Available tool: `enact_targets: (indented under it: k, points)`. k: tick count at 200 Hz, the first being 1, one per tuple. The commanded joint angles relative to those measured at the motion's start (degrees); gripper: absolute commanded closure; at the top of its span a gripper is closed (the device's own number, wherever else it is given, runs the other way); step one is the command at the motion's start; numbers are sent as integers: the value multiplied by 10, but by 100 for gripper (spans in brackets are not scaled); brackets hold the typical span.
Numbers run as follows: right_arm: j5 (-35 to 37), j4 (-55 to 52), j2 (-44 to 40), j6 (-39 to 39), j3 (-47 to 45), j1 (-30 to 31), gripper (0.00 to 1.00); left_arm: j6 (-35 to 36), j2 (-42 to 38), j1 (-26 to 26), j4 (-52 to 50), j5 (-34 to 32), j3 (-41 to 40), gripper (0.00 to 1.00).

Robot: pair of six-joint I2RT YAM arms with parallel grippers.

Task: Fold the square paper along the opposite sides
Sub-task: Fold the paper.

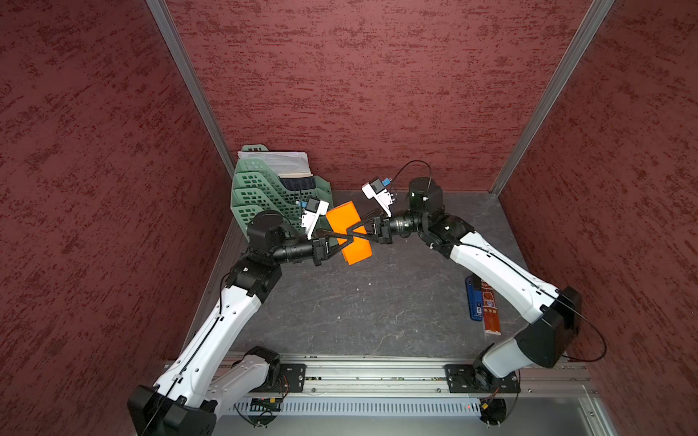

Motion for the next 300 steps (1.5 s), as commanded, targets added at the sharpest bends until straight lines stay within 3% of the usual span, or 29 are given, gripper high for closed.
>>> enact_targets:
  k: [1, 19, 68, 93, 120, 221, 271, 289, 300]
  points:
    - [19, -27, -14, -17, -2, 9, 81, 4, -14, -3, 14, -2, 9, 100]
    - [15, -33, -17, -20, 1, 5, 75, 4, -24, 2, 28, 13, 0, 100]
    - [-60, 43, -35, 40, -20, -25, 39, 4, -28, 18, 64, 106, -10, 100]
    - [-113, 156, -50, 123, -62, -44, 32, -13, -27, 20, 94, 144, -17, 100]
    - [-142, 226, -54, 171, -94, -46, 33, -14, -21, 22, 95, 161, -14, 100]
    - [-175, 345, -60, 266, -120, -46, 72, -13, -2, 22, 98, 180, -12, 100]
    - [-162, 238, -63, 186, -108, -51, 79, -8, -6, 23, 93, 182, -14, 100]
    - [-148, 181, -66, 144, -99, -53, 96, -3, -6, 23, 89, 184, -14, 100]
    - [-144, 169, -67, 135, -98, -54, 98, -1, -6, 23, 86, 184, -14, 100]
